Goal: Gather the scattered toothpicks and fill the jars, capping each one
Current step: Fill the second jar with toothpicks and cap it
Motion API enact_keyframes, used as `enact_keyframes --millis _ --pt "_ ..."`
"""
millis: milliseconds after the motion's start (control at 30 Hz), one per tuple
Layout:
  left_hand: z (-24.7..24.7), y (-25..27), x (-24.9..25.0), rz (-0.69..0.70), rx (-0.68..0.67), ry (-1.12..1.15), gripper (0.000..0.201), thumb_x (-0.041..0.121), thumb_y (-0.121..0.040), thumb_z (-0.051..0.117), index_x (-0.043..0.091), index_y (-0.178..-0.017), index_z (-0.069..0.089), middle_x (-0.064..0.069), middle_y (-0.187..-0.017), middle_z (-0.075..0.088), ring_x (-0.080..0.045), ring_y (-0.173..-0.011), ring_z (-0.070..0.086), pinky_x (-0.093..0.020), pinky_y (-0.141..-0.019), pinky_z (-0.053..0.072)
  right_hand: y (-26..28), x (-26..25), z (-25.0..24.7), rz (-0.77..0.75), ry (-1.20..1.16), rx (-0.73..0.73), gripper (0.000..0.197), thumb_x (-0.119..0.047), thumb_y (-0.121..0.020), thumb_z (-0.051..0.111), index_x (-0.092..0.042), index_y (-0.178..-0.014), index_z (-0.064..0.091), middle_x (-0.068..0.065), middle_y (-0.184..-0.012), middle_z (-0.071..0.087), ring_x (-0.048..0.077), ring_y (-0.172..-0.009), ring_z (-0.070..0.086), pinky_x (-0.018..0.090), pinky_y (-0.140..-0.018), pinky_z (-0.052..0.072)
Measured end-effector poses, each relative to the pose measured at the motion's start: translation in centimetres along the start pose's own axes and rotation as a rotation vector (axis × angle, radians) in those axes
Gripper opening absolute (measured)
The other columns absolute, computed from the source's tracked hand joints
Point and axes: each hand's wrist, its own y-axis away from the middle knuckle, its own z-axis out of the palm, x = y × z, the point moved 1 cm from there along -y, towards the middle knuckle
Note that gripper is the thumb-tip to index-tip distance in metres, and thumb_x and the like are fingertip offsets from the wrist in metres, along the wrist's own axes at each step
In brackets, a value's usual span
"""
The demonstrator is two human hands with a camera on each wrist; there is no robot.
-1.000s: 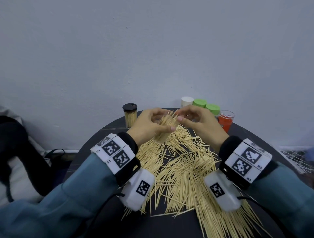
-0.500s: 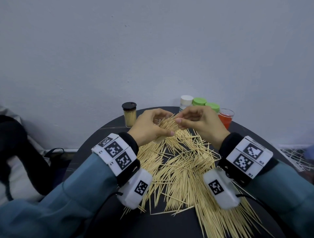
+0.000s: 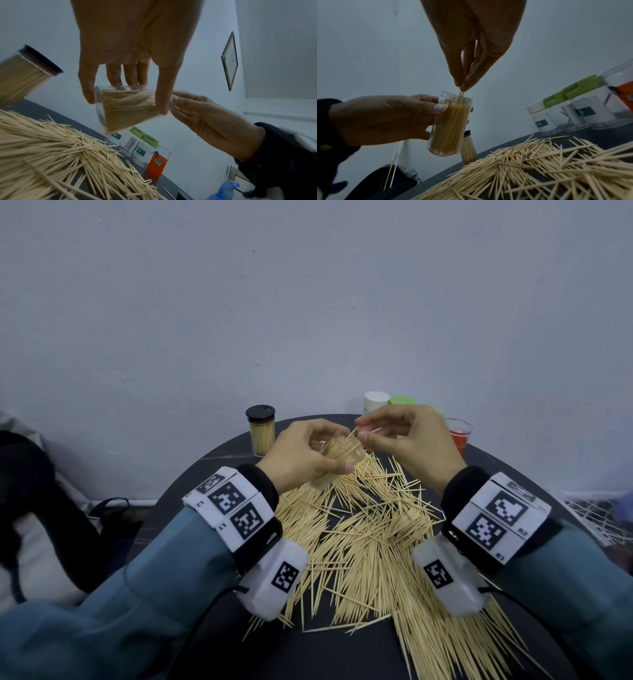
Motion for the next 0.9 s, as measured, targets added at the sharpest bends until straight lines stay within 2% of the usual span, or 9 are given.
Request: enact_keyframes --millis 67,200,267,333,433,567,667,767,900 --pt "-0.03 -0.08 -0.05 0.003 0.010 0.007 0.055 0.018 -0.065 0.084 0.022 -0.116 0.063 0.005 -0.112 0.066 -0.014 -0.110 0.058 -0.037 -0.103 0.043 -0.06 0.12 -0.09 0.017 0.004 0.020 0.021 -0.009 -0.075 0.075 -0.013 -0.094 0.067 0.001 -0.083 0.069 -0.002 -0.061 0.063 0.008 -0.063 0.050" --pt "0.01 -0.08 -0.07 0.009 0.009 0.012 0.053 0.017 -0.066 0.083 0.022 -0.115 0.062 0.004 -0.112 0.065 -0.012 -0.110 0.058 -0.034 -0.102 0.043 0.08 0.28 0.01 0.032 0.062 -0.043 0.024 -0.016 -0.076 0.075 -0.017 -0.097 0.065 0.002 -0.084 0.067 0.010 -0.069 0.065 0.014 -0.064 0.053" --pt "0.09 -0.08 -0.11 0.006 0.002 0.002 0.054 0.018 -0.065 0.083 0.022 -0.115 0.062 0.004 -0.113 0.065 -0.013 -0.110 0.058 -0.033 -0.101 0.044 0.13 0.26 0.21 0.013 0.098 -0.069 0.021 -0.018 -0.076 0.075 -0.018 -0.096 0.067 0.001 -0.082 0.068 0.011 -0.071 0.066 0.017 -0.067 0.053" --pt "0.14 -0.08 -0.18 0.007 -0.006 -0.007 0.055 0.019 -0.064 0.084 0.023 -0.114 0.062 0.005 -0.111 0.065 -0.014 -0.109 0.059 -0.034 -0.100 0.045 0.11 0.23 0.34 -0.003 0.116 -0.073 0.015 -0.017 -0.077 0.074 -0.017 -0.091 0.069 -0.001 -0.077 0.067 0.007 -0.069 0.065 0.016 -0.066 0.053" --pt "0.06 -0.07 -0.19 0.007 0.003 -0.009 0.053 0.018 -0.065 0.084 0.024 -0.113 0.063 0.007 -0.111 0.064 -0.014 -0.110 0.058 -0.031 -0.098 0.045 0.18 0.14 0.39 -0.009 0.134 -0.093 0.009 -0.012 -0.076 0.074 -0.012 -0.084 0.071 -0.003 -0.074 0.068 0.000 -0.066 0.063 0.008 -0.063 0.049" --pt "0.04 0.01 -0.12 0.015 0.000 -0.015 0.052 0.017 -0.065 0.084 0.025 -0.112 0.062 0.010 -0.108 0.063 -0.014 -0.109 0.057 -0.030 -0.097 0.045 0.22 0.04 0.37 -0.035 0.181 -0.120 0.009 -0.010 -0.074 0.076 -0.013 -0.081 0.072 -0.002 -0.075 0.069 -0.004 -0.067 0.062 0.005 -0.064 0.047" --pt "0.17 0.03 -0.06 0.017 -0.015 -0.020 0.053 0.016 -0.066 0.083 0.023 -0.114 0.062 0.015 -0.102 0.061 -0.013 -0.106 0.057 -0.023 -0.089 0.045 0.18 0.09 0.37 -0.039 0.225 -0.116 0.008 -0.010 -0.073 0.076 -0.012 -0.080 0.072 -0.006 -0.068 0.065 -0.011 -0.061 0.057 0.002 -0.059 0.043" --pt "0.24 0.07 -0.02 0.023 -0.037 -0.027 0.055 0.017 -0.066 0.083 0.023 -0.116 0.061 0.009 -0.107 0.064 -0.008 -0.103 0.058 -0.021 -0.087 0.045 0.17 0.03 0.30 -0.052 0.245 -0.084 0.007 -0.011 -0.074 0.075 -0.010 -0.080 0.072 -0.008 -0.066 0.062 -0.013 -0.059 0.055 0.002 -0.057 0.042" --pt "0.53 0.37 0.21 0.025 -0.112 -0.051 0.051 0.018 -0.067 0.082 0.025 -0.114 0.061 0.008 -0.107 0.063 -0.002 -0.095 0.057 -0.013 -0.077 0.044 0.04 0.08 0.15 -0.062 0.251 -0.066 0.006 -0.011 -0.074 0.075 -0.009 -0.080 0.072 -0.005 -0.066 0.062 -0.013 -0.057 0.055 0.002 -0.057 0.042"
